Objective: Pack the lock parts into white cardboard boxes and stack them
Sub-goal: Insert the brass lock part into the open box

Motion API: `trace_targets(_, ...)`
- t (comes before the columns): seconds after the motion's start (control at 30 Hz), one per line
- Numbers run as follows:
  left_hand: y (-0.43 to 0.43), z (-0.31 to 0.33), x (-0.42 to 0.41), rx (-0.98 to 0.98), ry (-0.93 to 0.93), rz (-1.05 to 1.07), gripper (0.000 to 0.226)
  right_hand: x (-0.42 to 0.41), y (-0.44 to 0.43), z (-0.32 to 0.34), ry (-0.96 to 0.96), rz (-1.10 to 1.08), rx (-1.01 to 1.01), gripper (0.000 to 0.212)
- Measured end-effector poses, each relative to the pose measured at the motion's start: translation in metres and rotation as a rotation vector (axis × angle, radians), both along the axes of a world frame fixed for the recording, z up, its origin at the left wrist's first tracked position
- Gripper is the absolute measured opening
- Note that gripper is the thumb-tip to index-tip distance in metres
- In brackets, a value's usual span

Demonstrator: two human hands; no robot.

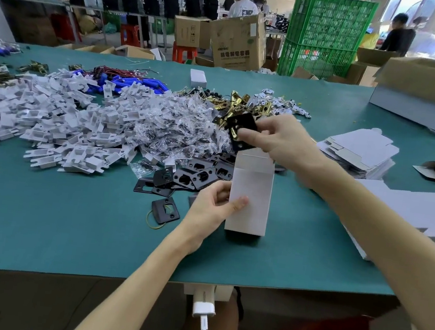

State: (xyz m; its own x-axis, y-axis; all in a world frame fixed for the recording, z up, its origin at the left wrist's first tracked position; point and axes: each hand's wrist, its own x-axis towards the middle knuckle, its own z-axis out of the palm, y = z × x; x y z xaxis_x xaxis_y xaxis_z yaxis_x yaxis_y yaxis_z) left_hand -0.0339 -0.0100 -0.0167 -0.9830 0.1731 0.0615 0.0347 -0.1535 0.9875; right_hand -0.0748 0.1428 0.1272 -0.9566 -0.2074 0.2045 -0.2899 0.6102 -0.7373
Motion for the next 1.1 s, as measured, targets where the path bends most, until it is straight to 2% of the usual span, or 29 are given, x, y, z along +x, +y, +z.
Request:
trace_targets(0.17,-0.001,-0.002,-0.001,0.007,0.021,-0.014,0.05,0.0,0.023,0.0,0.039,-0.039,0.299,0.015)
trace_targets(0.23,-0.001,-0.002,-0.001,0.015,0.022,-0.018,0.051,0.002,0.022,-0.004,0.111,-0.044,0.431,0.017)
trace_targets(0.3,-0.001,-0.002,-0.001,0.022,0.025,-0.019,0.051,0.002,0.018,-0.008,0.163,-0.048,0.481,0.025)
trace_targets(0.4,-0.001,-0.002,0.0,0.028,0.026,-0.016,0.051,0.002,0.012,-0.011,0.139,0.017,0.546,0.016)
trace_targets(0.63,-0.001,-0.003,-0.001,0.023,0.026,-0.026,0.043,-0.001,0.012,-0.009,0.04,0.062,0.557,0.017)
trace_targets(0.9,-0.001,-0.003,0.001,0.001,0.022,-0.024,0.045,-0.001,0.012,-0.007,0.112,0.049,0.55,0.017)
trace_targets(1.1,0.0,-0.002,0.001,0.018,0.011,-0.027,0.046,0.0,0.011,-0.015,-0.022,0.161,0.613,0.019)
